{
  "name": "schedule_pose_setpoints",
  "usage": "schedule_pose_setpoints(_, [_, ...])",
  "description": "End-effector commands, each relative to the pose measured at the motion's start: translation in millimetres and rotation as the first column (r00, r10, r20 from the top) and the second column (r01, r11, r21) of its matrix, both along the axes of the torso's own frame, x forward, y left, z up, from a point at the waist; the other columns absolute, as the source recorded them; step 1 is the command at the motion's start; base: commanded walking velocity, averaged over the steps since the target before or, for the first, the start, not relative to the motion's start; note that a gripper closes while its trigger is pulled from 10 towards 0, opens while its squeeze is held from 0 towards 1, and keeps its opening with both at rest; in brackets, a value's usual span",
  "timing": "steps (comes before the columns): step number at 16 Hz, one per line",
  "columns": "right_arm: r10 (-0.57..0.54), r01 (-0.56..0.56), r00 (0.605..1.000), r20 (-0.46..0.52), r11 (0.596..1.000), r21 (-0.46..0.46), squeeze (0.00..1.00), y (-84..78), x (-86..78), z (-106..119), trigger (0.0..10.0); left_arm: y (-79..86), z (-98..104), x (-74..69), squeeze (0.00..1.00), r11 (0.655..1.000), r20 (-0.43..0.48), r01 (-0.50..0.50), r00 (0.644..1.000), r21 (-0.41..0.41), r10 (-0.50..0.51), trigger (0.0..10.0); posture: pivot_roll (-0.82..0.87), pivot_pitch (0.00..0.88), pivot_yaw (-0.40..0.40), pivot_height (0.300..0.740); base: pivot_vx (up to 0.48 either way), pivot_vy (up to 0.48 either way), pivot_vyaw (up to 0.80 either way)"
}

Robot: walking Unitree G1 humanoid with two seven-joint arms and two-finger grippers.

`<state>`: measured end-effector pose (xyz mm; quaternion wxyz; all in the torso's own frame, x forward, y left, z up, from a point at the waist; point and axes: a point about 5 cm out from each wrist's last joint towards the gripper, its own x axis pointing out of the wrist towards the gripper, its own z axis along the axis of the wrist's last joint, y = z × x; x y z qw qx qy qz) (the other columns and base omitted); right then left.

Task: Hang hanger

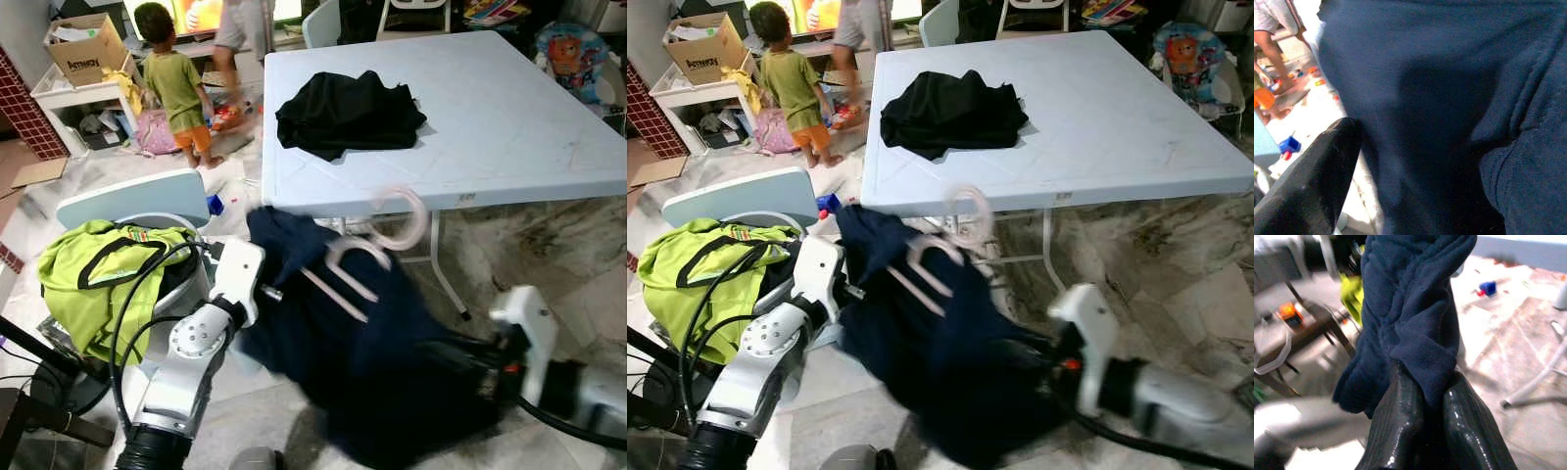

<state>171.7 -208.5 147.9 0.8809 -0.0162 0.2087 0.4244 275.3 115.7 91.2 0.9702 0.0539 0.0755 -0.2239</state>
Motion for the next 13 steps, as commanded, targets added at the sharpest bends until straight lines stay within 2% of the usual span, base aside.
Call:
schedule_pose_setpoints(1, [0.014,-0.014,1.000,-0.005,0.999,-0.042,0.00,-7.5,-1.4,-1.5,10.0,12.9,7.5,5.3,0.00,0.999,0.042,-0.045,0.998,0.017,0.044,10.0,-0.07,0.000,0.055,0.740,0.000,0.000,0.00])
schedule_pose_setpoints(3, [0.036,-0.039,0.999,-0.035,0.995,-0.087,0.00,-19.5,-6.8,-3.5,10.0,21.3,8.7,7.0,0.00,0.997,0.053,-0.074,0.996,0.026,0.073,10.0,-0.07,0.000,0.059,0.740,0.000,0.000,0.00])
schedule_pose_setpoints(5, [0.032,-0.044,0.997,-0.071,0.982,-0.185,0.00,-40.8,-11.3,-7.5,10.0,27.4,8.9,7.8,0.00,0.996,0.050,-0.087,0.995,0.028,0.085,10.0,-0.07,0.000,0.062,0.740,0.000,0.000,0.00])
schedule_pose_setpoints(8, [0.100,-0.119,0.989,-0.111,0.975,-0.186,0.00,-50.0,-19.3,-0.8,10.0,28.3,9.6,9.7,0.00,0.996,0.049,-0.090,0.995,0.026,0.088,10.0,-0.08,0.000,0.069,0.740,0.000,0.000,0.00])
schedule_pose_setpoints(11, [0.121,-0.122,0.989,-0.085,0.992,-0.010,0.00,-54.6,-17.5,25.2,10.0,28.0,7.1,9.4,0.00,0.997,0.030,-0.066,0.997,0.032,0.065,10.0,-0.08,0.000,0.079,0.740,0.000,0.000,0.00])
schedule_pose_setpoints(12, [0.128,-0.128,0.989,-0.072,0.992,0.001,0.00,-55.4,-17.0,28.7,10.0,28.1,7.1,9.3,0.00,0.997,0.029,-0.063,0.998,0.032,0.062,10.0,-0.08,0.000,0.083,0.740,0.000,0.000,0.00])
schedule_pose_setpoints(13, [0.157,-0.156,0.987,-0.041,0.987,0.034,0.00,-58.7,-16.2,41.1,10.0,28.7,6.5,9.1,0.00,0.998,0.022,-0.056,0.998,0.033,0.055,10.0,-0.08,0.000,0.086,0.740,0.000,0.000,0.00])
